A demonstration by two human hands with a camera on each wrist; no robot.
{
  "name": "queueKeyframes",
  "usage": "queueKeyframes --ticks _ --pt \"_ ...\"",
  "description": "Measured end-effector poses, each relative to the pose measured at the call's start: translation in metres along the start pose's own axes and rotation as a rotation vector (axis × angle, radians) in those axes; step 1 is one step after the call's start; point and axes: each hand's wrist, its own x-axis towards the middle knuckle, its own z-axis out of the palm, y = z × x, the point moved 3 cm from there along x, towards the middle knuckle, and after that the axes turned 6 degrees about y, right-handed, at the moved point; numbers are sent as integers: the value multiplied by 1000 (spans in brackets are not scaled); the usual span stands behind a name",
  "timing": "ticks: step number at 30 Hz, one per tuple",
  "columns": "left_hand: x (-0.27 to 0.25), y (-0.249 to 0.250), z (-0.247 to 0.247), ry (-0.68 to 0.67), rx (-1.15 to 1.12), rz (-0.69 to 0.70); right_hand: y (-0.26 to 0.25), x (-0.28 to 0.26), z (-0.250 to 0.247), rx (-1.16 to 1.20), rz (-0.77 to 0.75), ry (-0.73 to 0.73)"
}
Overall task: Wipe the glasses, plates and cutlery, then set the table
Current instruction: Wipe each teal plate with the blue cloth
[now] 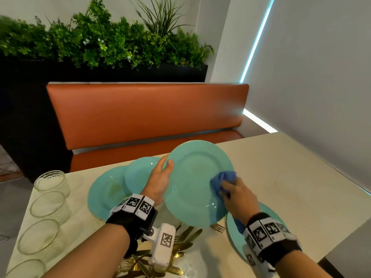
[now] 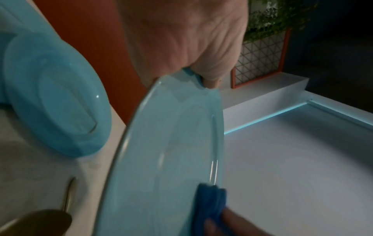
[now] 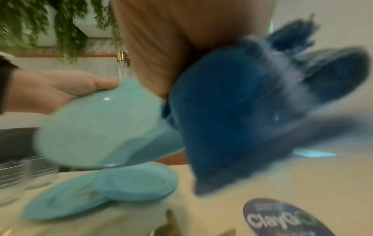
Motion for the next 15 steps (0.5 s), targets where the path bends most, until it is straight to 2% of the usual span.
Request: queueKeyframes --ticks 1,2,3,4,6,7,8,9,10,12,13,15 --pt "-2 -1 3 -8 9 0 0 7 -4 9 108 91" --pt "-4 -1 7 -7 25 3 -10 11 -6 60 153 145" --pt "-5 -2 11 -6 37 1 -27 9 -4 132 130 152" --pt "-7 -3 14 -3 44 2 -43 2 3 208 34 126" --pt "-6 -2 11 30 44 18 -65 -20 20 272 -256 -74" --pt "-5 -2 7 42 31 14 -61 -29 26 213 -328 -207" --pt "-4 -1 1 44 14 4 -50 -29 24 145 -339 -271" --pt "-2 0 -4 43 4 4 -37 -22 16 96 -302 -263" --pt "-3 1 -7 33 -2 5 -21 -13 8 75 -220 -184" --pt "-6 2 -4 -5 -6 10 -4 6 -7 -6 27 42" --pt "-8 2 3 -29 0 16 -9 12 -11 14 100 134" --pt "-10 3 14 -49 47 45 -36 13 -5 133 92 171"
